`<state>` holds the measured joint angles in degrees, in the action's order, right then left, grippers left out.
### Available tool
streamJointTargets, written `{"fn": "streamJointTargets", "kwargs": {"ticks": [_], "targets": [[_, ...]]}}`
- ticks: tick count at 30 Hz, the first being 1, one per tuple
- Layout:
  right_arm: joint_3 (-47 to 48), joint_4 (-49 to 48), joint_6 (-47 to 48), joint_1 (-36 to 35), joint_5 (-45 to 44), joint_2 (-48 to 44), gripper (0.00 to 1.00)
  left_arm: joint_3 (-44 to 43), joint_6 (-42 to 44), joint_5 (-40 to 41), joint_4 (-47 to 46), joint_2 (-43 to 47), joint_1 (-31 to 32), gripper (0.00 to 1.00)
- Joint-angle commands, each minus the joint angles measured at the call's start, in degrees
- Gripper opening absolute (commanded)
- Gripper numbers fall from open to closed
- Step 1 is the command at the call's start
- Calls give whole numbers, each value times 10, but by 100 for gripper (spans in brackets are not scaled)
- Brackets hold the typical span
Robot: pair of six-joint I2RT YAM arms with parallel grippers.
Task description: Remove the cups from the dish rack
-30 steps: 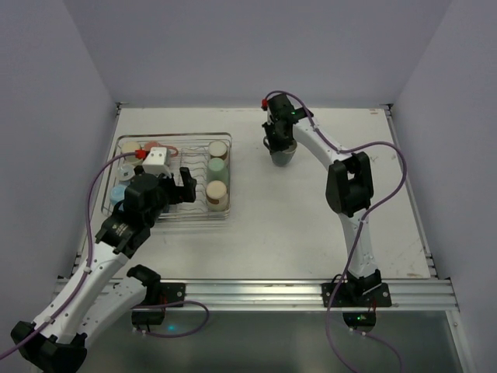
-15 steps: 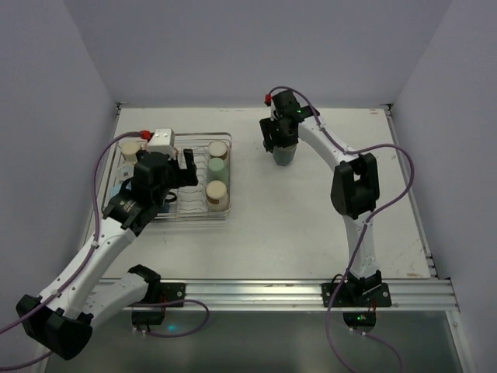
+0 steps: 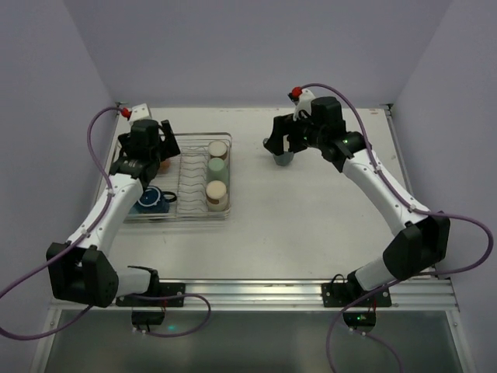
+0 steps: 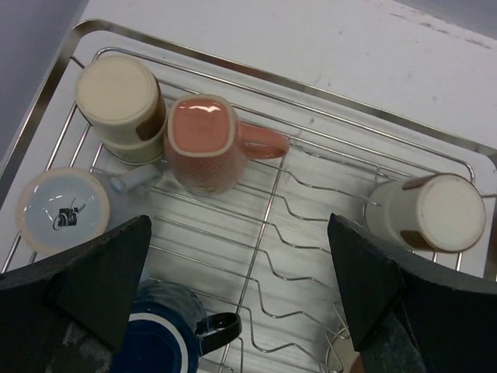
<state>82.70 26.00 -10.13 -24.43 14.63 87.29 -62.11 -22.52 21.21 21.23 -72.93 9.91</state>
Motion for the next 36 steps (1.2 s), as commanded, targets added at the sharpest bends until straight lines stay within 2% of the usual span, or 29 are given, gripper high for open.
{"fn": "streamJointTargets", "kwargs": {"ticks": [1,8,14,17,20,24,26,29,33,35,36], "targets": [[-10,-66,-19,0,58,-2,82,-35,-29,38,-44,-31,-19,100],[-20,-85,-29,0,80,-3,82,-66,-30,-17,-52,-117,-80,94],[-16,-88,-31,-1,80,10,81,-27,-1,-73,-104,-141,-127,93],[-16,-89,-32,0,81,11,81,-21,3,-127,-124,-156,-140,93],[-17,-90,-32,-1,79,10,81,-22,17,-144,-128,-170,-141,87],[-16,-91,-32,0,79,13,81,-17,42,-159,-131,-179,-141,84],[-15,-92,-33,-1,80,13,81,-14,56,-169,-143,-180,-140,84],[-17,-92,-32,-1,80,12,81,-24,63,-167,-140,-200,-141,91],[-17,-94,-31,-1,80,15,81,-29,58,-159,-142,-214,-141,96],[-15,-93,-31,-1,81,17,81,-29,58,-167,-148,-220,-141,96],[-15,-93,-31,-1,81,18,81,-30,60,-175,-149,-225,-141,90]]}}
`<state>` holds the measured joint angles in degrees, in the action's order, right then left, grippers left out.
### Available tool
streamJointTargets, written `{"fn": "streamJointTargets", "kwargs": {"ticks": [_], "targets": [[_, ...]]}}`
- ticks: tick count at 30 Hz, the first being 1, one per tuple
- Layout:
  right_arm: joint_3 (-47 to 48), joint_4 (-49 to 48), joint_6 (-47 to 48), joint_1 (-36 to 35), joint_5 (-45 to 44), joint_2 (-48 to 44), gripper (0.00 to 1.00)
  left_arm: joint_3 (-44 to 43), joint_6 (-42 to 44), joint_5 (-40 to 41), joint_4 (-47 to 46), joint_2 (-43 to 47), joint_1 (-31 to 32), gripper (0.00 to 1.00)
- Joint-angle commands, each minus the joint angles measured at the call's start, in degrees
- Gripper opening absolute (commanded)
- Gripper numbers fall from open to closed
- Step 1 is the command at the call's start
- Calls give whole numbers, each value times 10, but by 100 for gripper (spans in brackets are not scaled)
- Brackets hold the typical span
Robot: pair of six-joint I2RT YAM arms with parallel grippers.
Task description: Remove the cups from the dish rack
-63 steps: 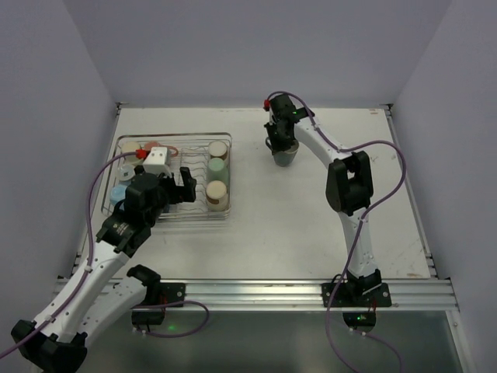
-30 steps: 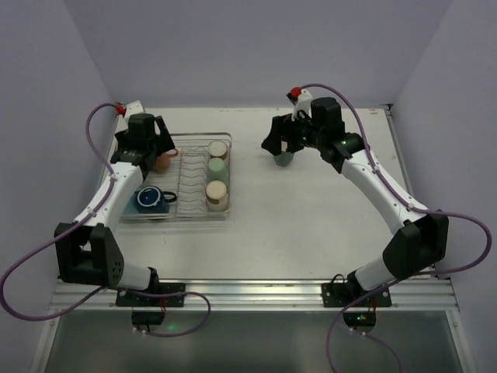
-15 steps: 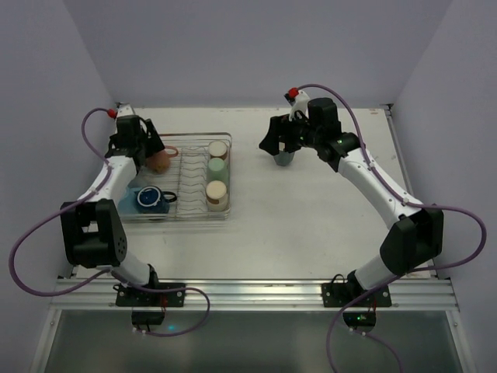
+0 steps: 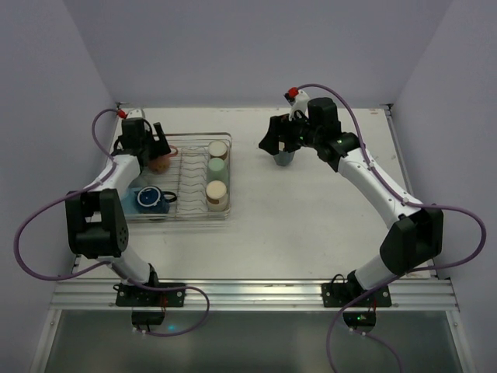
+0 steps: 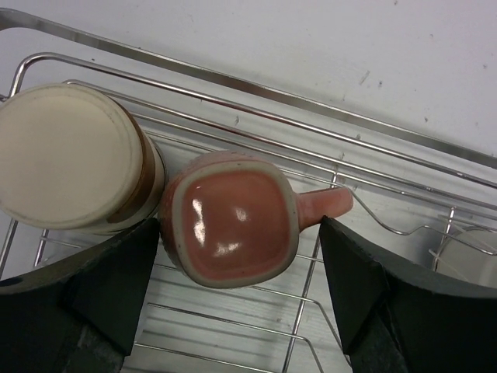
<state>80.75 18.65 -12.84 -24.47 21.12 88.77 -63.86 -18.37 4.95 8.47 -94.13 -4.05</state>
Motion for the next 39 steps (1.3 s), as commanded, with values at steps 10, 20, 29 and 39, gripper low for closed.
{"fn": "streamJointTargets", "kwargs": {"ticks": [10,20,29,39], "targets": [[6,-19,-4,0,17,6,81,0,57,-47,-47,-24,-3,83],[6,-20,-5,-1,22,10,81,-11,55,-26,-40,-51,-2,99],[5,-22,-6,-5,30,8,81,24,54,-41,-112,-19,-2,72],[-3,-35,-18,-22,30,-9,81,61,22,-47,-127,75,3,13]]}}
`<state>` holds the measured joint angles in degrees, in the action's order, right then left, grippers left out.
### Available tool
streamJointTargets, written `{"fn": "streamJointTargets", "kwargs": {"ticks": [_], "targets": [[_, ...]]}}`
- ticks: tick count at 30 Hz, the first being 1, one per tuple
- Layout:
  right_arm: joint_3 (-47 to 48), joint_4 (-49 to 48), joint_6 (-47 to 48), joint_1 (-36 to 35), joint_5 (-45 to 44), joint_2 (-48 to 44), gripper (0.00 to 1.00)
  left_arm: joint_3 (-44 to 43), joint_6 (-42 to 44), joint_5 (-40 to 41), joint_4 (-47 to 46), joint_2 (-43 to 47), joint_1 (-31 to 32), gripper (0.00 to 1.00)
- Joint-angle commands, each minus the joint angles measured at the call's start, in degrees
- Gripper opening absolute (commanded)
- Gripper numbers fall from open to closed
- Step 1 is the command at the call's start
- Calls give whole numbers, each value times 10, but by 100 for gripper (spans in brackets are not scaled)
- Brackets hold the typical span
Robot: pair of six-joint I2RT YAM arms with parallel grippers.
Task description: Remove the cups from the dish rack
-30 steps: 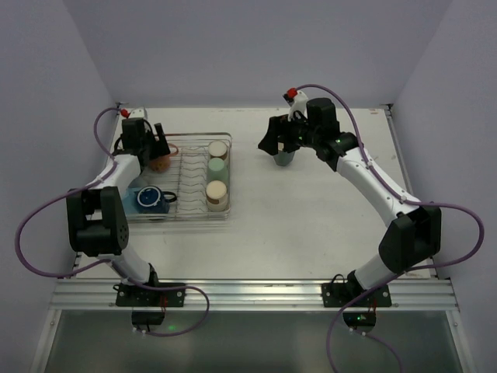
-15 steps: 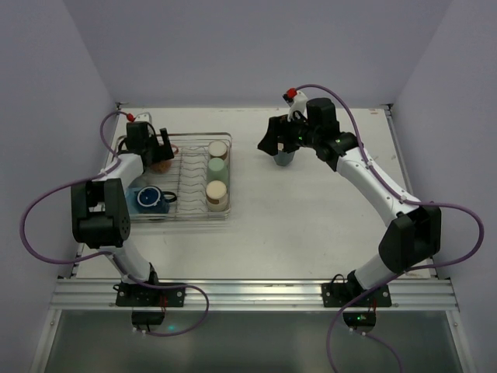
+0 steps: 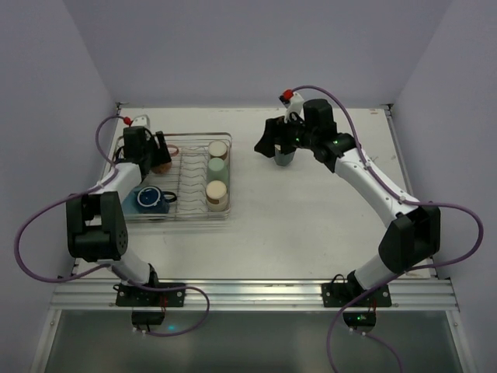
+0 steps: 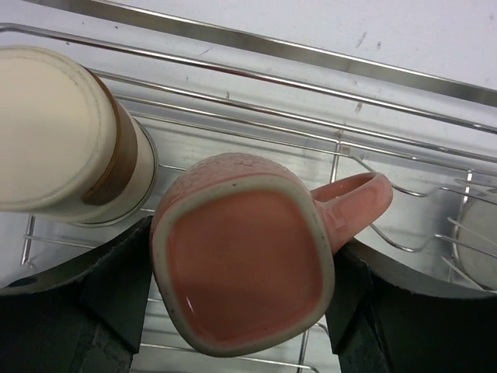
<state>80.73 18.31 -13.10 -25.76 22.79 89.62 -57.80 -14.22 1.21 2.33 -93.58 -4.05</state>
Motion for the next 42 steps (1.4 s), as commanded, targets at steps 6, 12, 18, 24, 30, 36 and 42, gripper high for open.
{"fn": "streamJointTargets", "kwargs": {"ticks": [6,12,18,24,30,36,42], "targets": [[-75,-163,-108,-31,40,-72,80,27,-56,-44,-73,153,11,5],[-206,-379,-239,-61,53,-123,79,64,-135,-140,-70,256,15,2],[-290,-548,-301,-117,14,-130,73,147,-327,-296,-174,369,54,0],[-298,-615,-319,-132,47,-101,62,204,-475,-289,-276,425,148,0],[-285,-608,-300,-148,65,-100,68,241,-556,-274,-342,437,183,0],[-283,-625,-312,-158,69,-93,66,257,-582,-257,-377,439,214,0],[-279,-679,-347,-174,74,-70,52,275,-621,-228,-430,430,253,4]]}}
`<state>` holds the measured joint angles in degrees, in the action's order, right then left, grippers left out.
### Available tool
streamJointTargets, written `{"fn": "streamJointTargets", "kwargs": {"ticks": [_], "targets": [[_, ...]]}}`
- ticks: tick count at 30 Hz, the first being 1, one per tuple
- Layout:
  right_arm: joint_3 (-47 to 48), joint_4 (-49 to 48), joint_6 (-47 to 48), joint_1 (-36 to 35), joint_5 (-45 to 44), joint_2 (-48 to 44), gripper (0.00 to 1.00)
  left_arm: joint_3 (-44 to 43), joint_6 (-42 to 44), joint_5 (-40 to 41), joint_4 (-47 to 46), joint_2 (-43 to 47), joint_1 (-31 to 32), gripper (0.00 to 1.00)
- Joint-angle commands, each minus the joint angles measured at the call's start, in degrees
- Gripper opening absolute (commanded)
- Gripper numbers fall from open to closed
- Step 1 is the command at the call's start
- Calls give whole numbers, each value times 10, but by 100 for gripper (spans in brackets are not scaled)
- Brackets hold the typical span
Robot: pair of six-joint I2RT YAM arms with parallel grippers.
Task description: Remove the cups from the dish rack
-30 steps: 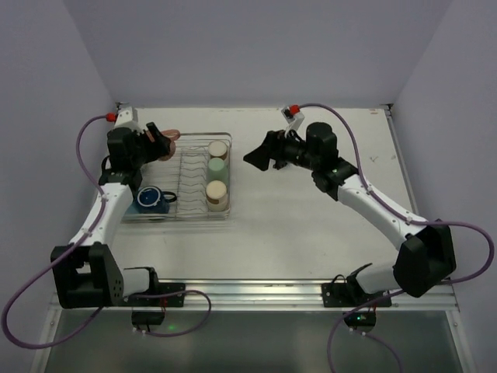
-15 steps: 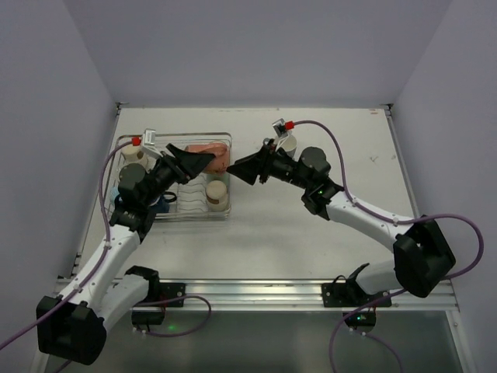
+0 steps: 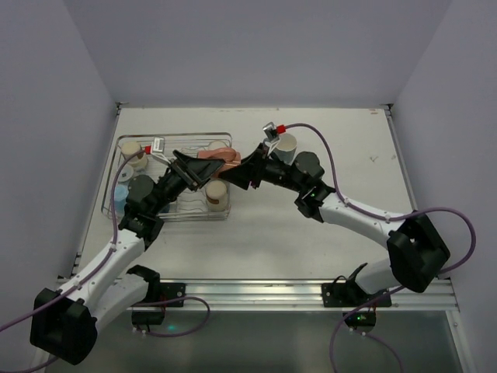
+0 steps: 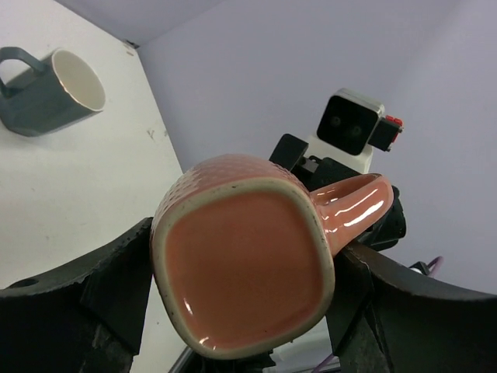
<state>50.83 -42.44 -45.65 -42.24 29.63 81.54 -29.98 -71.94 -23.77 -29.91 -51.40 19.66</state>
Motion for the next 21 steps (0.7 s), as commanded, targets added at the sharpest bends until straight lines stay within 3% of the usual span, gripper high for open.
{"fn": "streamJointTargets", "kwargs": {"ticks": [1,3,5,6,7,8,9,10,14,15,18,21], "targets": [[17,-84,-25,-12,5,15,50,-2,-49,28,-112,9,20,9],[9,-112,-38,-13,3,19,48,2,-50,42,-117,11,28,16],[3,-123,-41,-13,-2,18,35,3,-56,41,-123,12,31,35],[1,-124,-41,-12,-8,15,27,3,-54,36,-125,12,32,54],[-8,-124,-41,-13,-12,12,9,2,-50,31,-125,12,32,63],[-13,-121,-37,-12,-24,1,0,-2,-44,27,-123,13,32,73],[-17,-116,-26,-11,-29,-8,0,-7,-33,16,-109,15,32,90],[-24,-107,-19,-5,-34,-16,0,-17,9,14,-83,23,32,97],[-21,31,22,34,-39,-65,0,-118,188,56,207,49,32,100],[-20,58,30,56,-41,-84,0,-130,248,71,247,60,31,100],[-14,146,56,91,-34,-116,0,-155,318,124,376,88,31,100],[45,338,117,147,-72,-130,0,-156,407,157,466,115,31,100]]}}
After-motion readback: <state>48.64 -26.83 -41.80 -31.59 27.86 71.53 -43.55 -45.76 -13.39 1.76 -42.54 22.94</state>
